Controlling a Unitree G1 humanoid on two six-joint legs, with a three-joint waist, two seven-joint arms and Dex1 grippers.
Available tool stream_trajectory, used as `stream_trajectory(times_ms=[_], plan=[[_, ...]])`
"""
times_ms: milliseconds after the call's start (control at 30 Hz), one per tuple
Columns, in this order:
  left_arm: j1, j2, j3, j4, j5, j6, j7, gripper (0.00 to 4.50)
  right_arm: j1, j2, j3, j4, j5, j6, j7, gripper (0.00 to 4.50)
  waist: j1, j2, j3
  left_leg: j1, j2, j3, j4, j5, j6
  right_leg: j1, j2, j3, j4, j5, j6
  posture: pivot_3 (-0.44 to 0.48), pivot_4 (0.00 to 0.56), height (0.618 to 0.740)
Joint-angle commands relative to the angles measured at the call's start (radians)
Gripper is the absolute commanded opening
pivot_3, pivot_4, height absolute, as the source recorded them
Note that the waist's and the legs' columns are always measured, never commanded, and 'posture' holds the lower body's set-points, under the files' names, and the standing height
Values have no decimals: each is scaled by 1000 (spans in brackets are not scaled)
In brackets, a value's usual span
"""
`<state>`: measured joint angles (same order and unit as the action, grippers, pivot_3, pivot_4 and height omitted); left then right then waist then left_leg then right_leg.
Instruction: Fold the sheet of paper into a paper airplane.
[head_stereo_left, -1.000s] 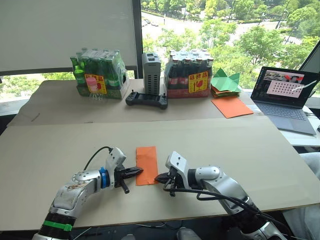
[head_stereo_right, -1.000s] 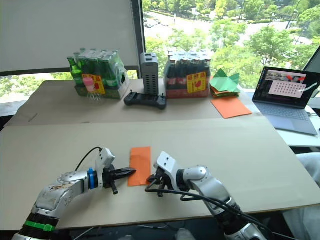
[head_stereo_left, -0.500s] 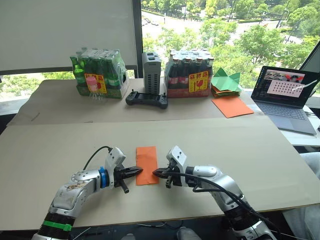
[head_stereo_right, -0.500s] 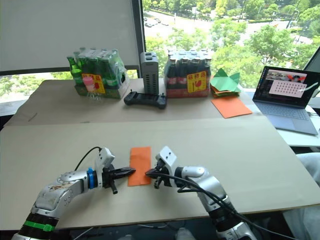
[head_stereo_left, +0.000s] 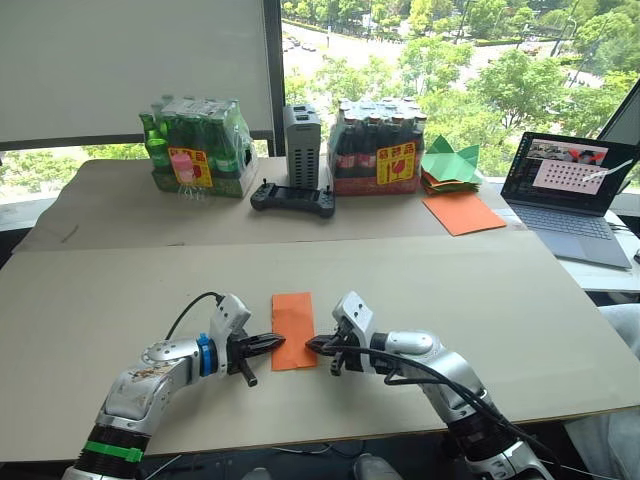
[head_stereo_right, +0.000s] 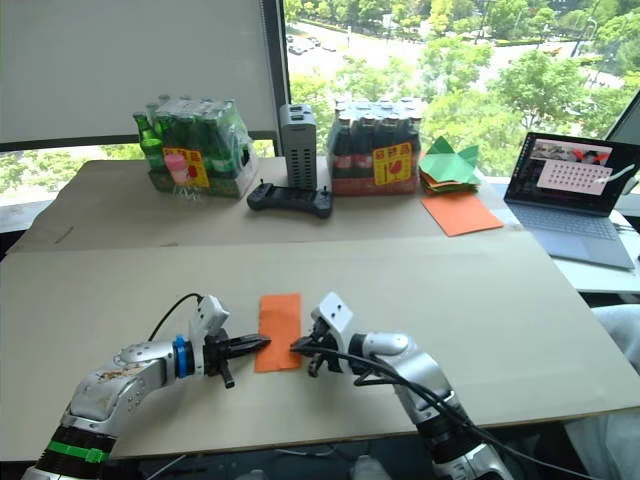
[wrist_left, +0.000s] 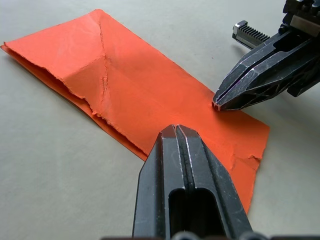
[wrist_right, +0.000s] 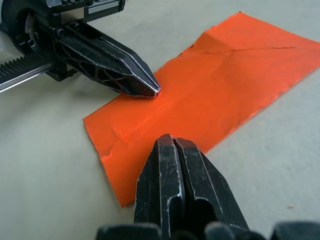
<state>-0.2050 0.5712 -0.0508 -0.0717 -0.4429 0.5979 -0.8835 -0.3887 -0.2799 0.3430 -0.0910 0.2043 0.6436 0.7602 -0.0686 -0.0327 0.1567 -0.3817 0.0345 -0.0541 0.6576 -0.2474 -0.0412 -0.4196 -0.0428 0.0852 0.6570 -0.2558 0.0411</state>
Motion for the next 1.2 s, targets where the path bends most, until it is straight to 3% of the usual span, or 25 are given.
stream_trajectory(times_ms=[33, 467, 800, 1200], plan=[[-3, 19, 31, 8, -2, 22, 9, 37, -1, -2, 8, 24, -13, -8, -9, 0, 0, 0, 0, 0, 0, 0, 0, 0, 0, 0, 0, 0, 0, 0, 0, 0, 150, 740], [-12, 28, 142, 8, -87, 73, 0, 37, -25, 55, -105, -32, 100, 15, -30, 0, 1, 0, 1, -3, 0, 0, 0, 0, 0, -2, 0, 0, 0, 2, -4, 0, 150, 740], [10, -17, 87, -36, -78, 77, 14, 37, -28, 48, -183, -127, 205, 74, -34, 0, 2, 0, 1, -4, 0, 0, 0, 0, 0, -2, 0, 0, -1, 3, -4, 0, 150, 740], [-37, -60, 63, -78, -108, 118, 16, 37, -1, 15, -190, -170, 245, 100, -65, 0, 2, 0, 1, -4, 0, 0, 0, 0, 0, -2, 0, 0, -1, 3, -4, 0, 150, 740]])
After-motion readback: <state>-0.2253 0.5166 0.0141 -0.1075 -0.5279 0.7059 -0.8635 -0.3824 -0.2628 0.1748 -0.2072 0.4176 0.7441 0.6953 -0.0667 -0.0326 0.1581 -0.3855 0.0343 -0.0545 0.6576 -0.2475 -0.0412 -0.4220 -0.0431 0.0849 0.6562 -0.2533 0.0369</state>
